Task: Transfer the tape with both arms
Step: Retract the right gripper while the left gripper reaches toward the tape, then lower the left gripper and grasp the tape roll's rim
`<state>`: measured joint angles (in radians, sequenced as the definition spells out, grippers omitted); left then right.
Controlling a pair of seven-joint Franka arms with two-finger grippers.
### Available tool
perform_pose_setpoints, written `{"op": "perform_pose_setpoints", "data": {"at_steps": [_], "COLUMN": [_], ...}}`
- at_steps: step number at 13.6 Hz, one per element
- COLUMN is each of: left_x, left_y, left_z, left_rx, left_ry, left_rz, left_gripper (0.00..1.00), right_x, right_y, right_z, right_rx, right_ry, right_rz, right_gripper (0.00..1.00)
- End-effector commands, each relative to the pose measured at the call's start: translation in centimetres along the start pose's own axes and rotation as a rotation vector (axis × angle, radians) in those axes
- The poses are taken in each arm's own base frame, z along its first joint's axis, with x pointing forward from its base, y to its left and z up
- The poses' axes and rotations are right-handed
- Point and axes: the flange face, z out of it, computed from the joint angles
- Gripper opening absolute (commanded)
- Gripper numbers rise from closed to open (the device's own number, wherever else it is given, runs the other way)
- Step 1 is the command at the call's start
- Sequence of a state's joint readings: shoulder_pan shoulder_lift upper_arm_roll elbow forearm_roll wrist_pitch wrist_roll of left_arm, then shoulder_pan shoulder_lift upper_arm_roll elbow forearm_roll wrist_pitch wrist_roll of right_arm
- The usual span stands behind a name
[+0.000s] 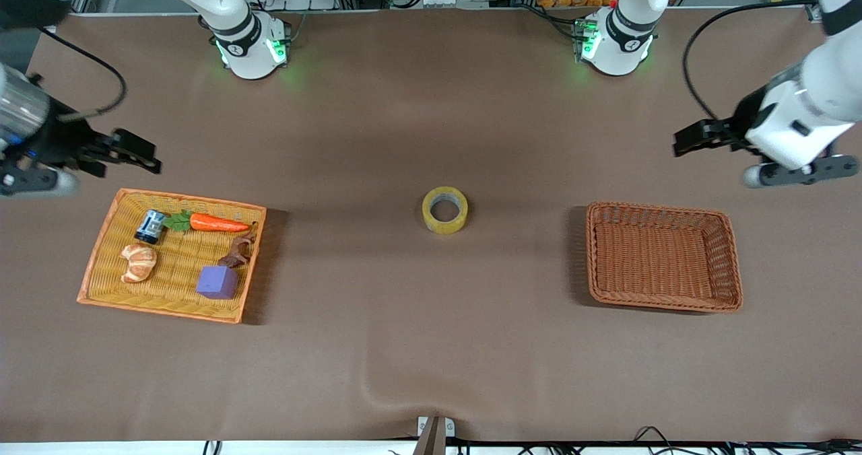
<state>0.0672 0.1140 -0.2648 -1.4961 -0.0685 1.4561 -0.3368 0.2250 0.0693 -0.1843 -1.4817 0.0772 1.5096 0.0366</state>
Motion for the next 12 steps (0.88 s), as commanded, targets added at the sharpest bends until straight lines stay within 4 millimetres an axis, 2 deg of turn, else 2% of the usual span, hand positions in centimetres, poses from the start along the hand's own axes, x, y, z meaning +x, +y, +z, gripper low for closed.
{"op": "perform_pose_setpoints", "data": {"at_steps": [1,4,6,8,10,12], "left_x": [-0.7,-1.7,-3.8,-4.6,-4.9,-5.0], "left_y": [3.3,6.9,10.1,13.3,15.9,17.1], "left_z": [2.7,6.7,8.8,11.1,14.6,17.9], "left_rx": [-0.015,-0.004,0.021,-0.011,-0.021,-0.002], "left_ry": [-0.001,-0.010,-0.035,0.015,0.004,0.007], "left_rz": [-0.061,-0.045,-0.029,-0.144,-0.151,-0.114], "left_gripper": [1.00,1.00,1.00,1.00,1.00,1.00], "right_x": [-2.2,-3.1,-4.7,-4.7,-4.6,-4.4], "right_y": [2.8,5.6,6.4,6.5,6.4,6.4], "right_z": [-1.5,-2.8,-3.1,-2.8,-2.7,-3.0], "right_rx": [-0.047,-0.038,-0.030,-0.030,-0.030,-0.050], "right_ry": [0.023,0.041,-0.016,-0.035,-0.037,-0.018], "right_rz": [0.022,0.013,0.032,0.028,0.028,0.024], "right_gripper": [1.00,1.00,1.00,1.00,1.00,1.00]}}
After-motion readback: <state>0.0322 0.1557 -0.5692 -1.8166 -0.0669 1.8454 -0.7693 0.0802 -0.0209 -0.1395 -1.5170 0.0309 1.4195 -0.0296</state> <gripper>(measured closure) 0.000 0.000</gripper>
